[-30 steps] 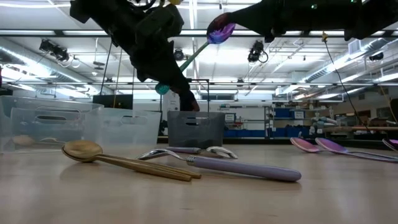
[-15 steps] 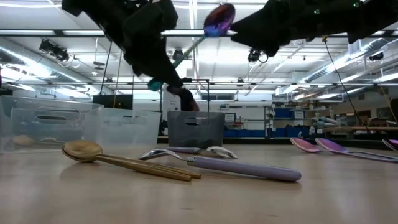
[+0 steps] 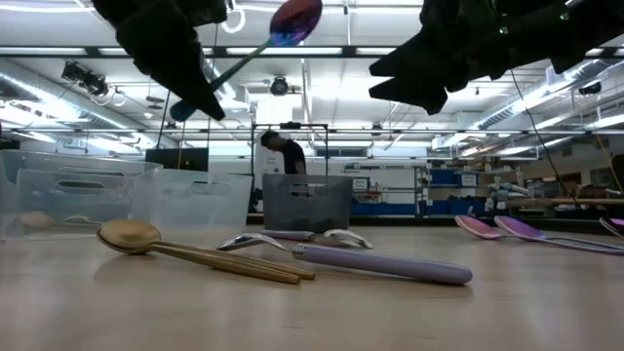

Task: Sort silverware by color (type)
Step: Put the blue spoon into the top transparent bin

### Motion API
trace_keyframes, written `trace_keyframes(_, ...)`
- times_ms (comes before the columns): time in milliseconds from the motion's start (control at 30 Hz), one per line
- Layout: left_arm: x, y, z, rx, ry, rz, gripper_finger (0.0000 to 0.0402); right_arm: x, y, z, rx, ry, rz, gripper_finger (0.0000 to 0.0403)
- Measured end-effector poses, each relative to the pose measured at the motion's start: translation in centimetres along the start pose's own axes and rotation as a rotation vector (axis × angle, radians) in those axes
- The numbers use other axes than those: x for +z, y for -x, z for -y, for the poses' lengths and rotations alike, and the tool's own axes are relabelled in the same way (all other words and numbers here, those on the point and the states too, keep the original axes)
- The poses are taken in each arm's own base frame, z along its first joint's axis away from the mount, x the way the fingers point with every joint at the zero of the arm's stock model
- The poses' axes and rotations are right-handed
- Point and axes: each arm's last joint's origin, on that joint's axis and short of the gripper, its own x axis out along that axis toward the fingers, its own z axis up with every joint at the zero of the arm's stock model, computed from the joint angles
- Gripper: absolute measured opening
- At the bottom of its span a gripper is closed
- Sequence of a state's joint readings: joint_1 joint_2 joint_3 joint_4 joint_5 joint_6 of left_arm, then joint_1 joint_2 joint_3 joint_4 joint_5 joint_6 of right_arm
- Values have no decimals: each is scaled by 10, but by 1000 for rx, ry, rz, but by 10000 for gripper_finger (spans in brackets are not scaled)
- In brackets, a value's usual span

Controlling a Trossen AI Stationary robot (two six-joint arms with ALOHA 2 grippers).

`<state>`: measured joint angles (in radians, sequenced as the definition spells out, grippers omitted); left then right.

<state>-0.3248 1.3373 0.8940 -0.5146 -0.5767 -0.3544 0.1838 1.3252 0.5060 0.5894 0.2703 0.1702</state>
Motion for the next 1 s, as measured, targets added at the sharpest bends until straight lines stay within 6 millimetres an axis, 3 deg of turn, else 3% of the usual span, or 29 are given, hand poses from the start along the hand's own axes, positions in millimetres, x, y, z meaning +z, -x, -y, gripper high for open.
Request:
trace_keyframes(167,-7,20,-4,13,-112,-13,3,-11,-10,-8,11,-34,10,246)
trace_keyframes(467,-25,44,-14,82,-267,-87,3,-33,-47,-23,53,-138,111,243)
trace_keyframes(600,-29,50,-22,98,-303,-123,3,-34,-71,-32,58,-169,119,242)
trace_keyframes(767,-37,51,-28,131,-391,-209,3,-40,-98,-43,70,-82,107,242)
trace_keyframes(1000,-39,51,-31,127,-549,-251,4,-48,-108,-55,153,0,85,242)
